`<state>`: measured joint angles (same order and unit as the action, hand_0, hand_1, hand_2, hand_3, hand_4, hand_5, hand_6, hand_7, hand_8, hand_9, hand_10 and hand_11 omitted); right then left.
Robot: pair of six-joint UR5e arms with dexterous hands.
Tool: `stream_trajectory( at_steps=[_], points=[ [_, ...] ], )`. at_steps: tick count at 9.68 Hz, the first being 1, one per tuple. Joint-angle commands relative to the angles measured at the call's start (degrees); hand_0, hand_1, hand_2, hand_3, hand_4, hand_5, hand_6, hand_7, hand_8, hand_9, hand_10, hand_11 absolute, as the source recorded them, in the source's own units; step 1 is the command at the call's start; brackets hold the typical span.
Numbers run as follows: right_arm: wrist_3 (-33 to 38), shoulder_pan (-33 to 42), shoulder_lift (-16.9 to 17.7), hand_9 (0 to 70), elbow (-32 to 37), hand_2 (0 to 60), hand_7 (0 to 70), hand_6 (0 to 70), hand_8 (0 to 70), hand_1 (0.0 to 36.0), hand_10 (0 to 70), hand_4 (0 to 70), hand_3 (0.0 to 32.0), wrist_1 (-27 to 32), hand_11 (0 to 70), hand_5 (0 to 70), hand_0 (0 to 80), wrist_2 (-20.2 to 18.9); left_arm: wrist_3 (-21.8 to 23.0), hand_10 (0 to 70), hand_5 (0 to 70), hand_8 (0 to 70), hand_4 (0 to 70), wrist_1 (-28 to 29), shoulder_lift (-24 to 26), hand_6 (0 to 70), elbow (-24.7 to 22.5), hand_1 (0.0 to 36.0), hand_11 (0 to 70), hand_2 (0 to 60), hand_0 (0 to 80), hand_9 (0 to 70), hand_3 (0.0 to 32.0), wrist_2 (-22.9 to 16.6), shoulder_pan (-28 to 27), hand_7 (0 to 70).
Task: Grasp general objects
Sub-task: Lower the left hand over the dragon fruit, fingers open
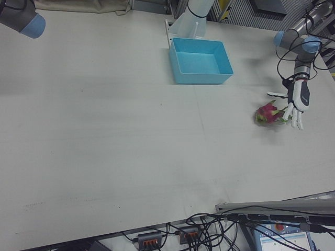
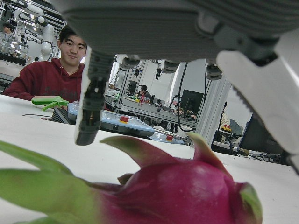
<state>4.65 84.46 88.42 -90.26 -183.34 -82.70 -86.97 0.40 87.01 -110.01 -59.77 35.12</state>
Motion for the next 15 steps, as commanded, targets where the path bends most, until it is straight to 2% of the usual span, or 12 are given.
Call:
stream_trajectory(
  at_steps=[1,3,5,10,12,15],
  points=[
    [0.01,0.00,0.00,0.0,0.00,0.0,0.0,0.0,0.0,0.0,0.0,0.0,0.0,0.00,0.0,0.0,0.0,0.00,-0.30,0.0,0.0,0.0,0.0,1.44,1.13,0.0,1.63,22.7,0.0,0.0,60.3,0.0,32.0,0.09,-1.11,0.0],
    [0.01,0.00,0.00,0.0,0.00,0.0,0.0,0.0,0.0,0.0,0.0,0.0,0.0,0.00,0.0,0.0,0.0,0.00,-0.30,0.0,0.7,0.0,0.0,1.70,2.98,0.0,4.88,22.7,0.0,0.0,59.9,0.0,32.0,0.18,-1.02,0.0],
    [0.01,0.00,0.00,0.0,0.00,0.0,0.0,0.0,0.0,0.0,0.0,0.0,0.0,0.00,0.0,0.0,0.0,0.00,-0.30,0.0,2.9,0.0,0.0,2.93,2.99,0.0,5.67,22.9,0.0,0.0,59.9,0.0,32.0,0.27,-1.02,0.0],
    [0.01,0.00,0.00,0.0,0.00,0.0,0.0,0.0,0.0,0.0,0.0,0.0,0.0,0.00,0.0,0.0,0.0,0.00,-0.48,0.0,7.6,0.0,0.0,3.28,2.99,0.0,6.56,23.2,0.0,0.0,59.9,0.0,32.0,0.27,-1.55,0.0],
    [0.01,0.00,0.00,0.0,0.00,0.0,0.0,0.0,0.0,0.0,0.0,0.0,0.0,0.00,0.0,0.0,0.0,0.00,-0.56,0.0,11.7,0.0,0.0,3.99,2.99,0.0,7.61,23.8,0.0,0.0,60.7,0.0,32.0,0.35,-1.90,0.0],
    [0.01,0.00,0.00,0.0,0.00,0.0,0.0,0.0,0.0,0.0,0.0,0.0,0.0,0.00,0.0,0.0,0.0,0.00,-0.04,0.0,11.0,0.0,0.0,3.99,2.90,0.0,7.00,25.1,0.0,0.0,61.3,0.0,32.0,0.27,-1.81,0.0]
  ],
)
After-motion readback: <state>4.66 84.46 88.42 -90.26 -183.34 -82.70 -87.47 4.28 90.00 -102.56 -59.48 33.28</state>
